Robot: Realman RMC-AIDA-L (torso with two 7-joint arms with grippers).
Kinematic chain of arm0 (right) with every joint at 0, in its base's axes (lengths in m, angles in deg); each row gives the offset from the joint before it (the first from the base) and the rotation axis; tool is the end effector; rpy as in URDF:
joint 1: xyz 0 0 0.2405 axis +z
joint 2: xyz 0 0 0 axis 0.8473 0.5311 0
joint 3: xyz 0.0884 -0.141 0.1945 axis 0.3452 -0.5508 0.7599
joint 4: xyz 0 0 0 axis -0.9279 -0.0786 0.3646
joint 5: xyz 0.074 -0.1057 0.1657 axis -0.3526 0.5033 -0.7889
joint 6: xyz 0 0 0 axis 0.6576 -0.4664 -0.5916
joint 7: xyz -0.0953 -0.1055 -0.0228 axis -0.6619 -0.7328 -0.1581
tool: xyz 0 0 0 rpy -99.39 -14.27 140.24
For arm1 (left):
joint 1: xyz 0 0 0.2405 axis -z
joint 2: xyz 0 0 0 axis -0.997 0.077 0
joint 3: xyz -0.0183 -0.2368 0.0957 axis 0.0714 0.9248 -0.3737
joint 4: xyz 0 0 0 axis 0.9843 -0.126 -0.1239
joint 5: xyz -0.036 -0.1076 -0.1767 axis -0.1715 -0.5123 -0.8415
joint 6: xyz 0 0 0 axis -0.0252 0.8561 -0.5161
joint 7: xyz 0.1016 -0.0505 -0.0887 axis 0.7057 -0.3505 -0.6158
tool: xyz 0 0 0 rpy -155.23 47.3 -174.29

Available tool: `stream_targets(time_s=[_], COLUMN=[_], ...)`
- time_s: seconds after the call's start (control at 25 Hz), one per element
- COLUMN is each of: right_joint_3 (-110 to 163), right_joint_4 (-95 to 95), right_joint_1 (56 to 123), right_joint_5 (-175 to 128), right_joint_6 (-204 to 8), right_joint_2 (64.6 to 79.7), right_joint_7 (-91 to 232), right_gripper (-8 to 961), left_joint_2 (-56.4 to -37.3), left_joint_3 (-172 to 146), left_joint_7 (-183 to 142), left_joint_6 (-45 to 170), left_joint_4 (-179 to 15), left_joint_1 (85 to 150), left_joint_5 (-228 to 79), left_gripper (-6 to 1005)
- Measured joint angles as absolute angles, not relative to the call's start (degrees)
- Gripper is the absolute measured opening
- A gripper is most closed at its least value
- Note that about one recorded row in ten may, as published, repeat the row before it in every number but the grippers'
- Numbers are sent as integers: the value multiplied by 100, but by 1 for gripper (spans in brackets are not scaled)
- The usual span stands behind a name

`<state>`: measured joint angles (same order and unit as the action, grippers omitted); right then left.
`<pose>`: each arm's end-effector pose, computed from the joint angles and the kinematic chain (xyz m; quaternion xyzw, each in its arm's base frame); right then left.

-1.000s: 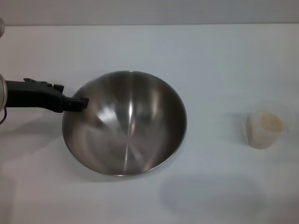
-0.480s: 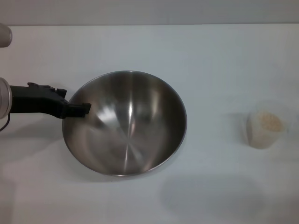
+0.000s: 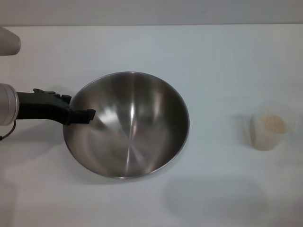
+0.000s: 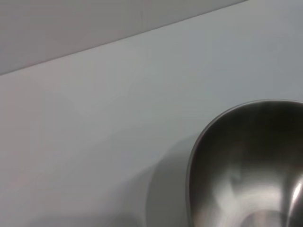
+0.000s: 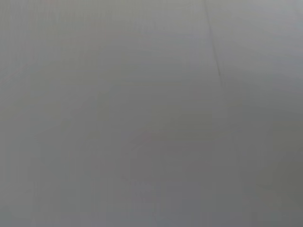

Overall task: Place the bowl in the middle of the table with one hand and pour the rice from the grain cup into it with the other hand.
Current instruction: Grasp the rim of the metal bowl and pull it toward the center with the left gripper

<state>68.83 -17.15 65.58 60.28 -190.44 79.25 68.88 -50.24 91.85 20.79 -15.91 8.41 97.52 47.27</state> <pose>0.3617 0.2011 0.0516 -0.4601 0.1598 0.3495 0.8004 -0.2255 0.3216 0.0231 -0.9012 -0.3443 0.0035 0.2633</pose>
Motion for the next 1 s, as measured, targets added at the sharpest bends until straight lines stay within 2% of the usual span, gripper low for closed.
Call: stream_targets(time_s=[0.24, 0.84, 1.0], right_joint_3=[6883, 6883, 6883], right_joint_4=[-1708, -1710, -1710], right_joint_1=[6525, 6499, 6487], right_joint_5=[6046, 6072, 6073], right_joint_6=[-19045, -19087, -19094], right_joint_2=[7925, 7918, 7916], right_joint_7=[6888, 6887, 6887], right_gripper=[834, 835, 835], left_joint_2=[-5029, -5026, -5030], left_joint_3=[9113, 9061, 9070], left_joint_7=[2108, 2114, 2083], left_joint_6=[-1536, -1477, -1473], left_joint_4=[679, 675, 695], left_joint_1=[9740, 9692, 9689], left_joint_5=[4727, 4707, 4679], left_gripper=[791, 668, 464])
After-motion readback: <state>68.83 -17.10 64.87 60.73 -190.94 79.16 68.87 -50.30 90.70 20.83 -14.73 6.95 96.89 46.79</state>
